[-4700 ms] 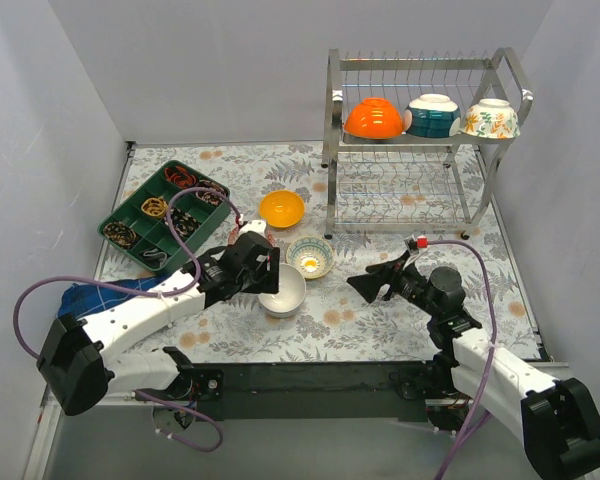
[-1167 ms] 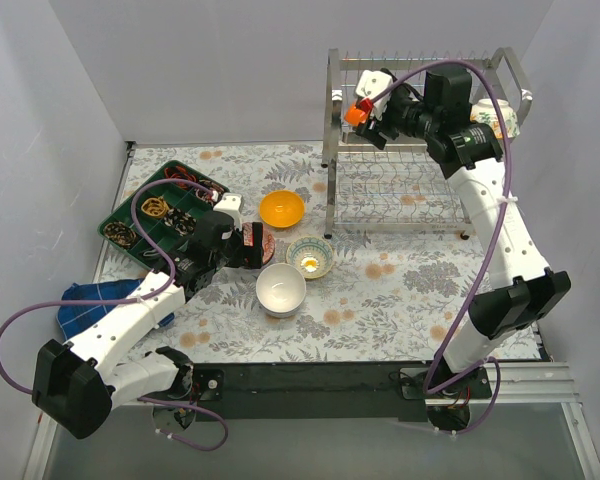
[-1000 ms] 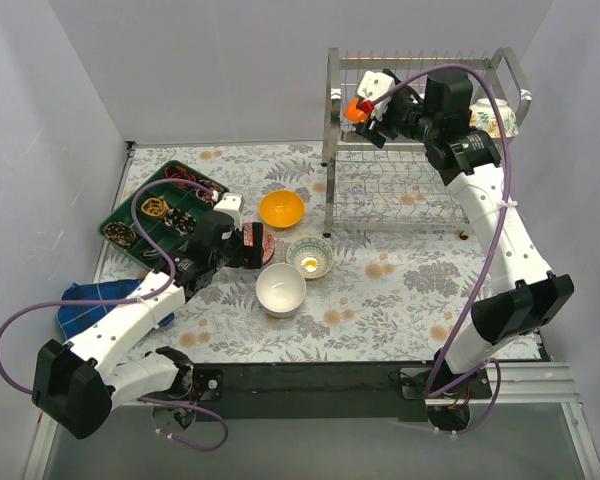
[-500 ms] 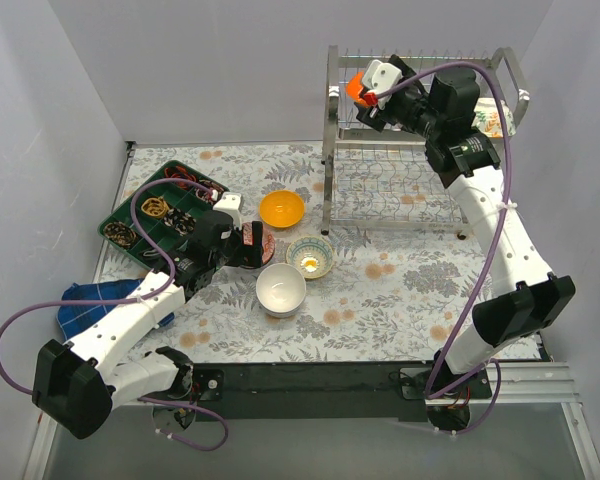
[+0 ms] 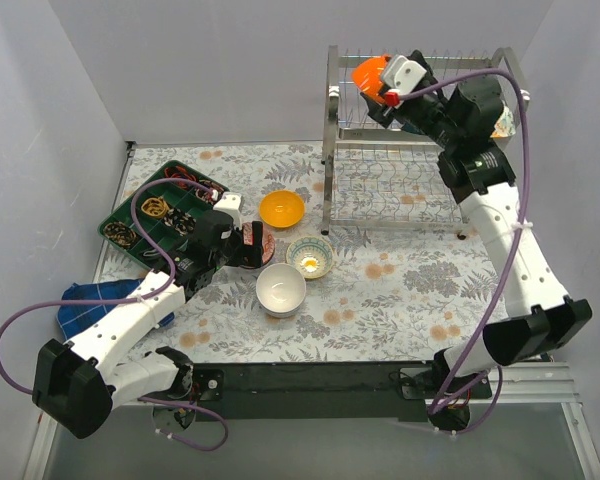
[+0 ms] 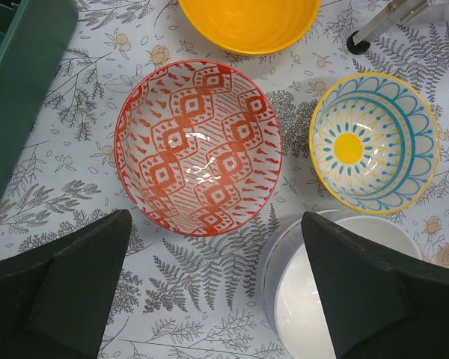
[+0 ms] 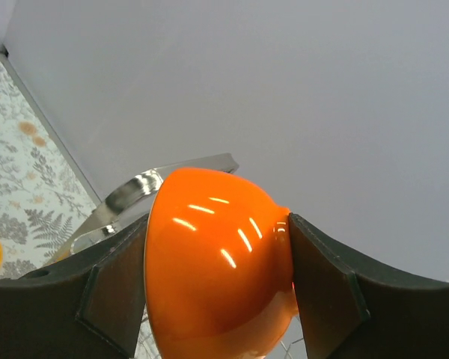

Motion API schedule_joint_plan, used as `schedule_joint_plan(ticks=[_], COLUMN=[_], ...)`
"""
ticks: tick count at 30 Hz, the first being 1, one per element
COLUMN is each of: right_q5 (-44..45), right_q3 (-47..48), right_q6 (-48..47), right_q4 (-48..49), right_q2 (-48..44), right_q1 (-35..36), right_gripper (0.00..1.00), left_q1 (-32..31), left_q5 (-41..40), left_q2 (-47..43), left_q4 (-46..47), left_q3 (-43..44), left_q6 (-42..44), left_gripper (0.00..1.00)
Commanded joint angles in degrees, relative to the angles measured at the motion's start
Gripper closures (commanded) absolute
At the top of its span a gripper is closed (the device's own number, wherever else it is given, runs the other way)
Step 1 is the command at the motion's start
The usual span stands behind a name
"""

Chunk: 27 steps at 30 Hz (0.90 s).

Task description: Unload the bowls from the dish rack

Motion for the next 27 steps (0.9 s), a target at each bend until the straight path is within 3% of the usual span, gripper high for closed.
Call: schedule_joint_plan(ticks=[1,16,22,27], right_q5=[-4.3,-19.2,-19.9,-14.8], right_q3=[-5.1,-39.3,-54.3,-65.0], right_q6=[5.7,29.5,43.5,57.8], right_q4=[9.3,15.5,21.5,28.9], right_q2=[-8.3,-30.9,-37.5,-41.4], right_q1=[-0.1,0.0,0.2,0.2], right_gripper=[0.76,0.77,0.77,0.76], left_q1=[0.3,0.3,0.3,0.3], left_q5=[0.2,3.6,6.5,10.1], left_q2=[-0.8,-2.6,-5.0,-7.5], left_q4=[0.4,1.6,4.0,7.3], left_q3=[-0.5,-0.7,-1.7,-2.9], left_q6=[0.6,0.8,1.2,0.7], left_gripper=[0.02,0.02,0.02,0.02])
